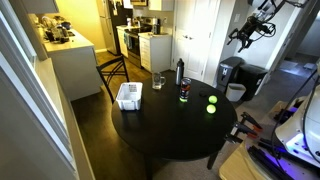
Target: Put one tennis ball into the canister
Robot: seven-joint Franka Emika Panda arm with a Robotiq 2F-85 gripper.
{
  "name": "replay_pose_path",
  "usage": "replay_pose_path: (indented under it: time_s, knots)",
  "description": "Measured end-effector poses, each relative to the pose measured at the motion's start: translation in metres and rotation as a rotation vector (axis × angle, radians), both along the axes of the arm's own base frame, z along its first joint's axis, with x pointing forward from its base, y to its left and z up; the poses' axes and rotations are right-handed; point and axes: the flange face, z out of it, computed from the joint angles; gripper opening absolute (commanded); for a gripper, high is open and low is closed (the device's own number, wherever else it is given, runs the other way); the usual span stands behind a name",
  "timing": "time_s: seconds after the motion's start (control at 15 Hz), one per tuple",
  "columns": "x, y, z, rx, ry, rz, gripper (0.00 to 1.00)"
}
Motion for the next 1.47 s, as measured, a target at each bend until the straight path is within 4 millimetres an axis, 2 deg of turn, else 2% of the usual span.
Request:
replay_pose_path:
  time_s: [0.2,0.47,0.93,1.13,1.27,1.47]
  knots:
    - [-0.005,-0.007,-0.014,0.002,0.008,0.006,1.0]
    - [-0.013,-0.01,-0.014,0.022,0.015,0.024,1.0]
    - [-0.011,-0.008,-0.014,0.023,0.015,0.027,1.0]
    - [-0.009,-0.009,-0.022,0.033,0.01,0.01,1.0]
    - [-0.003,-0.012,-0.043,0.05,-0.005,-0.042,1.0]
    - [0.008,-0.02,-0.106,0.063,0.019,-0.13,1.0]
